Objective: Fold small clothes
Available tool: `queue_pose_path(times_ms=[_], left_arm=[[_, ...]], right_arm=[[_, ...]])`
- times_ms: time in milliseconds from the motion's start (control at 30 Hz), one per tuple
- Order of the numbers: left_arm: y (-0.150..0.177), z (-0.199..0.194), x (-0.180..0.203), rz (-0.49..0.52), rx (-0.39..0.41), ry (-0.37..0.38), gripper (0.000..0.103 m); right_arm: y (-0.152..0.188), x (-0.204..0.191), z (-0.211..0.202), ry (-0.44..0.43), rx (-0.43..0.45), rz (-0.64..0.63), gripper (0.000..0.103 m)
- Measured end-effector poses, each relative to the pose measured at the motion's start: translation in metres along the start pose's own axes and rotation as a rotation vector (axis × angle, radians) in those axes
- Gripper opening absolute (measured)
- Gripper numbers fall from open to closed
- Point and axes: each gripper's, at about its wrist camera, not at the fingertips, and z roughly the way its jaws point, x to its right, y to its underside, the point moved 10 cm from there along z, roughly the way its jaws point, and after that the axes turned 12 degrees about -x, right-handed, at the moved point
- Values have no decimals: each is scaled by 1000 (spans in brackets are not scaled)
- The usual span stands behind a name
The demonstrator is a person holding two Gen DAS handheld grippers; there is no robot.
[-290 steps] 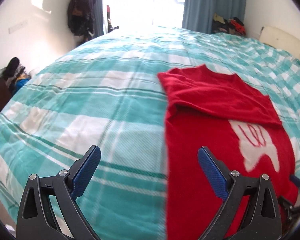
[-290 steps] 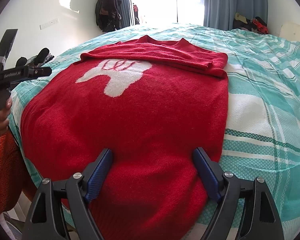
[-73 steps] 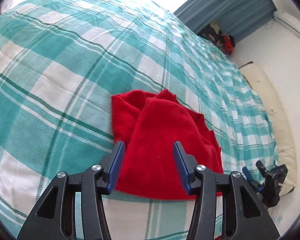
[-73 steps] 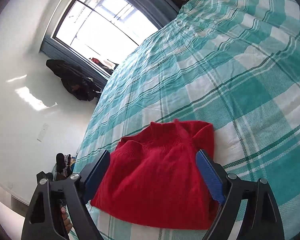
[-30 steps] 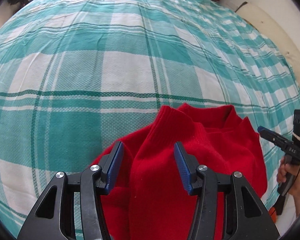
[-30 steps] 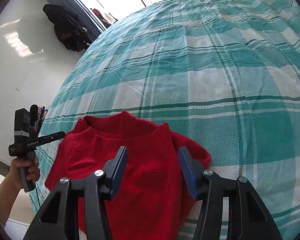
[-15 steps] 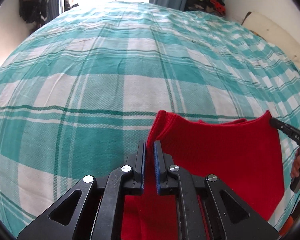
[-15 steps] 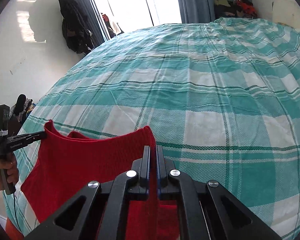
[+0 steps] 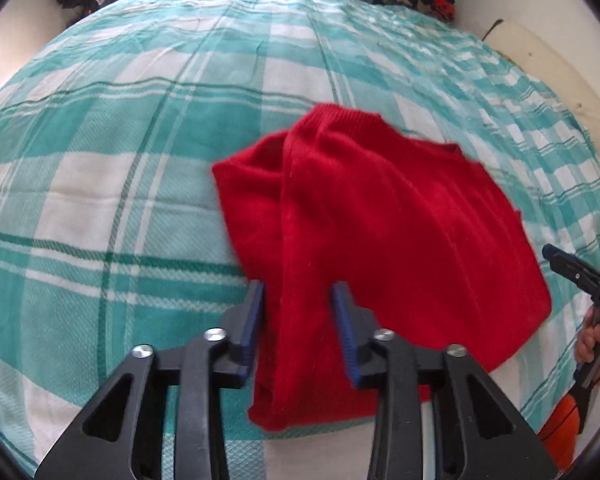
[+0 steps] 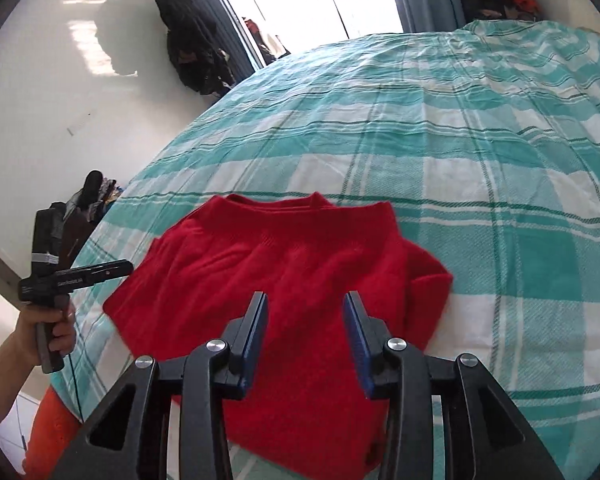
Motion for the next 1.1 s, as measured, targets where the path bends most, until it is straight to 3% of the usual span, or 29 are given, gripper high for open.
queue_pose_path(times_ms=[33,100,167,233,300,400,533,600,667,733,800,867,933,1000,1100], left_arm=[[8,5,-3,-3,7,-27,10],[15,-1,-9,-59,33,9,12],[16,-15,-12,-90,49,36,21],[21,-34,-13,-118,81,32,30],[29,-53,-4,-108,136,45,62],[43,-55,10,-67,175,-29,81],[64,-27,3,-104,86,-173,75],[79,-38,-2,-127,119,-169,76],[91,-51,-7,-142,163,-182,88],[97,-55,-13,-142,185,-227,93],[100,-46,-17,-140,163,-248,93],[105,-28,-20,-140,120,-237,94],[110,-16,-19,-123,114,-243,97],[112,-15,-17,-104,129,-257,98],[113,-14,-16,-106,117,-254,99]], right_arm=[[19,-6,13,-9,-48,-21,38],[65,15,50,106,-194,-2,38],[78,26,44,66,-126,75,36],[76,27,24,120,-94,120,36],[66,11,-2,147,-4,86,39],[68,-15,-11,114,32,41,47],[110,4,50,102,-151,90,48],[106,4,36,109,-96,116,47],[99,-5,10,118,-37,140,54],[96,-15,-20,152,58,114,86],[103,-8,-42,286,128,114,98],[117,12,-48,398,136,150,99],[139,46,-34,484,45,231,100],[170,76,-2,460,-90,300,103],[173,82,-8,415,49,259,103]])
